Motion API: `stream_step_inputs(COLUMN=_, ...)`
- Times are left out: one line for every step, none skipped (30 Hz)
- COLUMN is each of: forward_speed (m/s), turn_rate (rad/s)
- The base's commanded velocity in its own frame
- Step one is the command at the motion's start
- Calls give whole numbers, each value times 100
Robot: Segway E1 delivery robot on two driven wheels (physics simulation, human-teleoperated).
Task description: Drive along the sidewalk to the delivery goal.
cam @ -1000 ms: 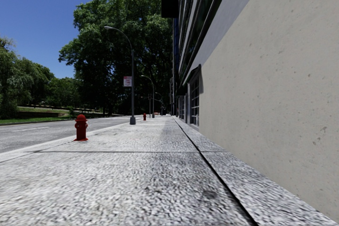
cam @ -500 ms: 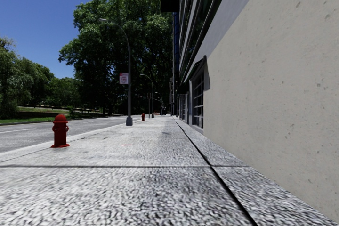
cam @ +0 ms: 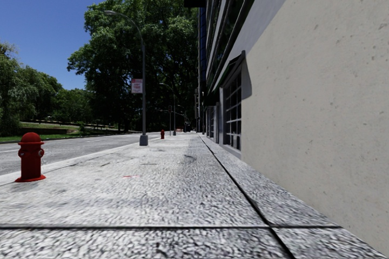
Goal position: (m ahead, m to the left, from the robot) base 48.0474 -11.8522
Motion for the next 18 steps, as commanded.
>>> stream_step_inputs(forward_speed=200, turn_rate=0)
stream_step_inputs(forward_speed=200, turn_rate=0)
stream_step_inputs(forward_speed=200, turn_rate=0)
stream_step_inputs(forward_speed=200, turn_rate=0)
stream_step_inputs(forward_speed=200, turn_rate=0)
stream_step_inputs(forward_speed=200, turn_rate=0)
stream_step_inputs(forward_speed=200, turn_rate=0)
stream_step_inputs(forward_speed=200, turn_rate=0)
stream_step_inputs(forward_speed=200, turn_rate=0)
stream_step_inputs(forward_speed=200, turn_rate=0)
stream_step_inputs(forward_speed=200, turn_rate=0)
stream_step_inputs(forward_speed=200, turn_rate=0)
stream_step_inputs(forward_speed=200, turn_rate=0)
stream_step_inputs(forward_speed=200, turn_rate=0)
stream_step_inputs(forward_speed=200, turn_rate=0)
stream_step_inputs(forward_speed=200, turn_rate=0)
stream_step_inputs(forward_speed=200, turn_rate=0)
stream_step_inputs(forward_speed=200, turn_rate=0)
